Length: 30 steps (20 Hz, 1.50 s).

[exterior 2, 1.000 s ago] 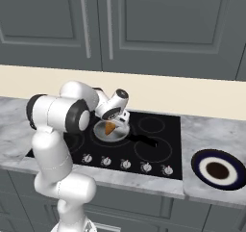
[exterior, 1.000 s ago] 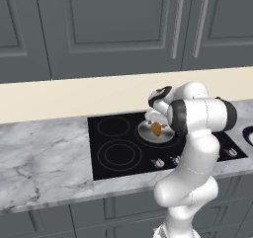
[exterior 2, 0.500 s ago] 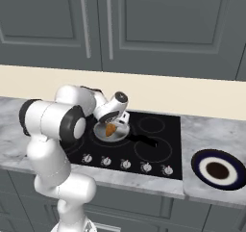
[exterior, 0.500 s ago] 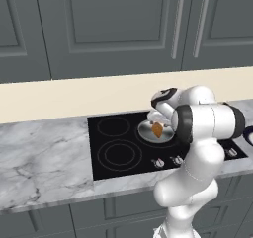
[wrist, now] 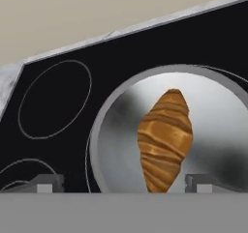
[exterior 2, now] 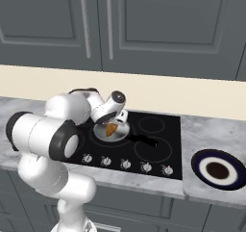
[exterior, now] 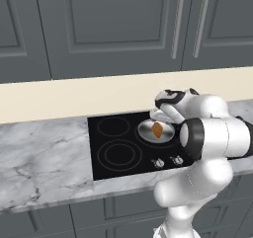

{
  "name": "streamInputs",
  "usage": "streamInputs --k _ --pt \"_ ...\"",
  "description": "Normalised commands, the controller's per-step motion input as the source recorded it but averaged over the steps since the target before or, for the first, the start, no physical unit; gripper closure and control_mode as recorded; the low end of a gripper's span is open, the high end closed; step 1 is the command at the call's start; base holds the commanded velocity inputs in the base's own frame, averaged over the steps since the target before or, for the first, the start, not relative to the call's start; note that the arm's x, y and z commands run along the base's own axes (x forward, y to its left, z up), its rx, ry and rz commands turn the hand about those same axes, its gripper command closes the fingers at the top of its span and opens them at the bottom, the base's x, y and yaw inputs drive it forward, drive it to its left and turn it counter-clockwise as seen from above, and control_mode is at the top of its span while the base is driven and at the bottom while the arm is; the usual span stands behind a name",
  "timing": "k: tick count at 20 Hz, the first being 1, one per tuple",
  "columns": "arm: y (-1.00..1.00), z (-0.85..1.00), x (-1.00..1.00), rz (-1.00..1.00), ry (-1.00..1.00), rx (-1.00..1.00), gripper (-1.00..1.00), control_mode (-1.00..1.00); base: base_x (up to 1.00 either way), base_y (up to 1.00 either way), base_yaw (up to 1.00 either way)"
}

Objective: Pick the croissant and place it on the pan. Then turn on the stove to warm the croissant.

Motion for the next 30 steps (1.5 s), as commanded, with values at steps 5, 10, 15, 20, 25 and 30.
streamInputs --k 5,10,15,20,25,30 --pt "0.0 0.44 -0.3 0.02 -0.03 0.0 -1.0 -1.0 0.0 0.0 0.0" --pt "-0.05 0.44 -0.39 0.01 -0.11 0.0 -1.0 -1.0 0.0 0.0 0.0" --pt "-0.08 0.44 -0.42 0.0 -0.1 0.0 -1.0 -1.0 0.0 0.0 0.0" --pt "0.0 0.54 -0.41 0.0 0.03 -0.05 -1.0 -1.0 0.0 0.0 0.0" --pt "-0.05 0.45 -0.44 0.0 0.12 -0.14 -1.0 -1.0 0.0 0.0 0.0" --pt "-0.22 0.14 -0.56 0.0 0.02 -0.07 -1.0 -1.0 0.0 0.0 0.0"
